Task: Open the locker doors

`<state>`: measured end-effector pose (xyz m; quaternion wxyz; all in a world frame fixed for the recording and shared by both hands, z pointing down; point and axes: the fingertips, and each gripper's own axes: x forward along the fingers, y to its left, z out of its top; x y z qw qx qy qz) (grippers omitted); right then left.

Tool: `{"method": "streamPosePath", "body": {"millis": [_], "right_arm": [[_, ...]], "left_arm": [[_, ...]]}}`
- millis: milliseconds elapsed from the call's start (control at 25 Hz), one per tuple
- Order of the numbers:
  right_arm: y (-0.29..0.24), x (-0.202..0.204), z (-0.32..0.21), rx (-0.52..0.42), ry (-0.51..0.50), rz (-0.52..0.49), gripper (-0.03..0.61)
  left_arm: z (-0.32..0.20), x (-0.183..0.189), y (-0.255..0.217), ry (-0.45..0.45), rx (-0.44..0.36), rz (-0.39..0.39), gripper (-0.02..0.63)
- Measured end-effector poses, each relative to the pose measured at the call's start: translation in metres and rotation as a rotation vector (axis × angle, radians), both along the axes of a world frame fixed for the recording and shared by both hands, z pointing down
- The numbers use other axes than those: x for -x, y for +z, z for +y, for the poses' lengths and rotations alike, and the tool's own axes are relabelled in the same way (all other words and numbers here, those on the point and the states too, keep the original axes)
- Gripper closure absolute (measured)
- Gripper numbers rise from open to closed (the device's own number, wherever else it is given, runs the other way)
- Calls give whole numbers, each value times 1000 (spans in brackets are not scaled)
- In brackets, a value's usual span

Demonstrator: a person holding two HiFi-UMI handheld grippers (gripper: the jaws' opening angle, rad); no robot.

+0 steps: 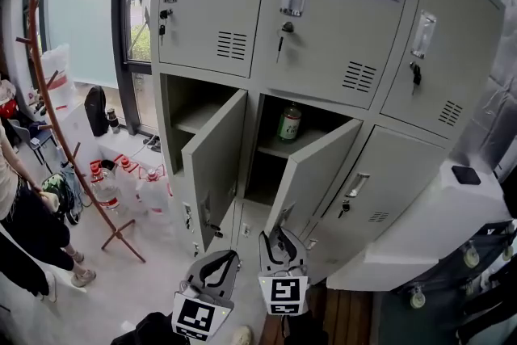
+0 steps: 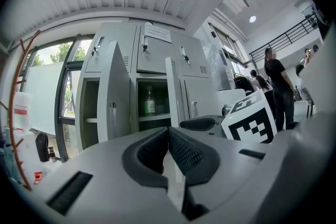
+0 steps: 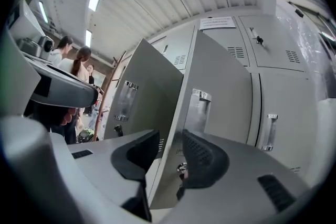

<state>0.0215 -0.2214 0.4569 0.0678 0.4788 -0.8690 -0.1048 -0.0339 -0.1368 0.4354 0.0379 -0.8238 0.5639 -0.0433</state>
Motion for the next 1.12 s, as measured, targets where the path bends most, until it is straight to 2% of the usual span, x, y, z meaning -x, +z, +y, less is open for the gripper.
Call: {"method": "streamPosePath", "body": {"millis": [160,280,440,600,760,920,1120], "right_arm": [[4,-1,-9,20,54,11,396],[6,-9,-14,37,94,-1,403],[5,-15,-15,57,92,-20,387],[5,-18,-12,56,100,-16,391],[5,-24,-5,62,114,-17,397],[6,-35,3,64,138,-24,408],[7,-53,15,68,176,-24,410]], "left_arm": [[0,5,0,-8,-1,-1,591],[0,9,-1,-10,-2,-1,591],[0,10,-1,-12,-1,3,590],[1,8,-2,-1,-4,4,591],[2,5,-3,11,-41,19,591],[8,-2,-2,31,-8,7,591],[16,-15,-2,66,-19,8,591]]}}
